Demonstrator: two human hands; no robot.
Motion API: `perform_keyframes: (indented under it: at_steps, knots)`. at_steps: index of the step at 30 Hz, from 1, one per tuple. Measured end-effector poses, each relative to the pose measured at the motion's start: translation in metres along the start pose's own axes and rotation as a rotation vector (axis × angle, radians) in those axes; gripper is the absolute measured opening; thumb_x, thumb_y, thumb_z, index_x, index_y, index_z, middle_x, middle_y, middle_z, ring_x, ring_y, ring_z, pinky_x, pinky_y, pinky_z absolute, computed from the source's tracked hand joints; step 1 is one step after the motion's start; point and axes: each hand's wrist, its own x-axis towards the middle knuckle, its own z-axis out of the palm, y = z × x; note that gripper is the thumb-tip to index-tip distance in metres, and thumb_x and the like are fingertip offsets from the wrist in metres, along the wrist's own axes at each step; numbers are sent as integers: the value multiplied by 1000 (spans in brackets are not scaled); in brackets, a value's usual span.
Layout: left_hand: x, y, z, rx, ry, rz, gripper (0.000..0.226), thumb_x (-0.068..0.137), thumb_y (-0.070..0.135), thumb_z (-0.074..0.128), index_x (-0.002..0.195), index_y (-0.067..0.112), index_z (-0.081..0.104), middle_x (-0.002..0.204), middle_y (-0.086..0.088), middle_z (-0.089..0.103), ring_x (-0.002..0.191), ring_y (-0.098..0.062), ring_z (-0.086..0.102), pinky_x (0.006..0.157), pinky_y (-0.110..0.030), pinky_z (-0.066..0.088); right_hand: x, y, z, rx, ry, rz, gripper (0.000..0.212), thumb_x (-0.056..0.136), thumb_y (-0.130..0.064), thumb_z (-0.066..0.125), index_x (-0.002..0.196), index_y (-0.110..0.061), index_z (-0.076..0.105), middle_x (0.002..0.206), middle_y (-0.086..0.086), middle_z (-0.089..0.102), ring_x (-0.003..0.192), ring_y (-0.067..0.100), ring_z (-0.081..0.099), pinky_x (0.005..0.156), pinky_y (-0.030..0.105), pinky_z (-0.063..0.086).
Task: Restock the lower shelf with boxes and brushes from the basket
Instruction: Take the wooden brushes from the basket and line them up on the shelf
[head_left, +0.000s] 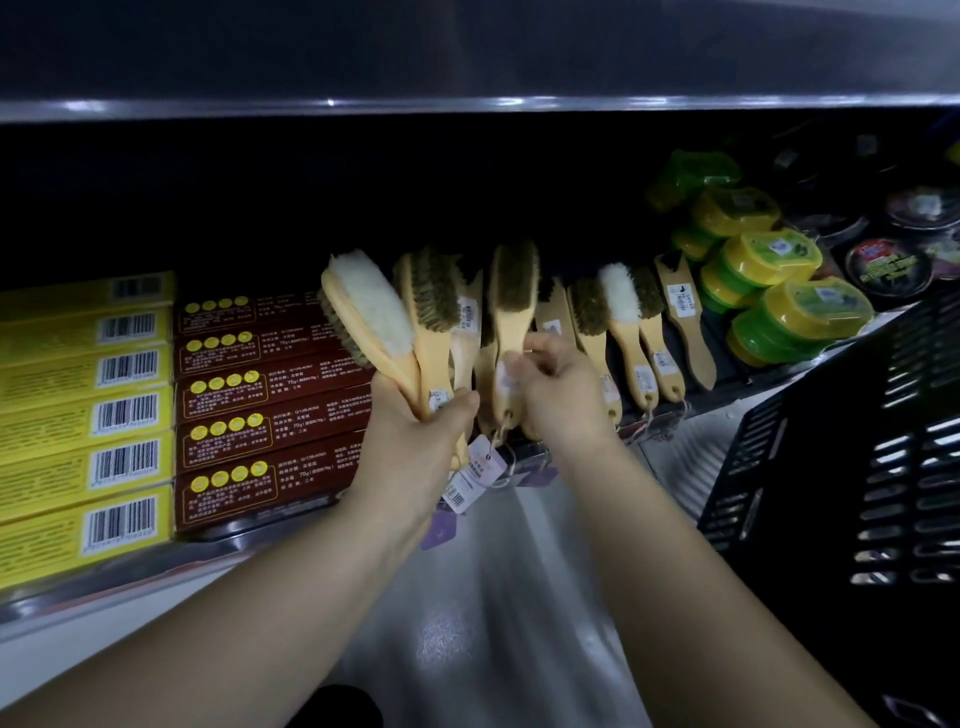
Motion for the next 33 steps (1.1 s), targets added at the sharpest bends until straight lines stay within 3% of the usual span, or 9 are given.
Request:
perform_keyframes:
  at_steps: [6,8,11,14,18,23,28,31,33]
  knots:
    - [-5,0,-2,-140,-39,-76,19,89,19,58,108,17,55,86,-3,63,82,-19,60,69,-35,48,5,11,14,-354,-25,-60,28,93,-17,52,67,-25,45,65,-5,54,68,19,53,58,26,37]
    - [-5,1,-1,-163,-24,-85,13,90,20,54,103,18,56,82,-6,60,78,-22,57,62,-33,43,6,10,13,-332,-47,-41,8,93,-15,51,90,-19,58,79,1,62,79,23,60,71,31,47]
    - [-6,3,2,-205,-10,-108,8,90,17,52,95,20,57,83,-11,59,78,-25,56,62,-36,44,4,5,11,-308,-78,-32,40,93,-13,52,131,-23,45,89,-8,59,90,22,62,85,40,51]
    - [-6,6,4,-256,-53,-150,9,90,13,54,96,19,59,87,-11,62,80,-25,59,65,-36,48,3,-1,5,-356,-54,-51,47,94,-21,51,138,-23,36,98,-9,56,97,19,58,87,39,48]
    - [-6,5,3,-265,-157,-153,18,91,12,55,108,17,59,102,-10,71,91,-22,68,73,-35,57,-14,-12,-2,-146,-16,-92,24,97,-35,44,104,-19,61,97,-1,65,95,16,60,76,22,45]
    - [-8,0,7,-107,-167,-64,20,90,15,58,109,21,59,94,-6,73,86,-19,71,66,-32,56,-41,-16,-5,74,-248,-64,20,91,-27,57,74,-18,65,66,-4,60,67,12,57,68,33,48]
    - [-7,2,15,-200,-194,-152,21,93,14,47,102,24,64,89,3,74,81,-10,70,64,-29,53,-30,-9,-23,373,-49,122,14,90,-24,60,80,-19,69,69,-2,69,58,11,64,52,25,49]
    - [-2,5,17,-179,-164,-154,28,94,12,41,100,23,67,82,1,69,65,-6,64,62,-28,50,-7,-2,-28,206,191,140,18,92,-29,57,78,-21,65,64,-7,61,57,10,55,51,22,42]
    - [-1,6,18,-164,-186,-182,30,95,12,41,104,24,66,94,-6,68,69,-13,63,57,-27,52,5,2,-25,52,219,129,20,93,-30,55,105,-19,65,86,-5,66,73,11,58,59,21,48]
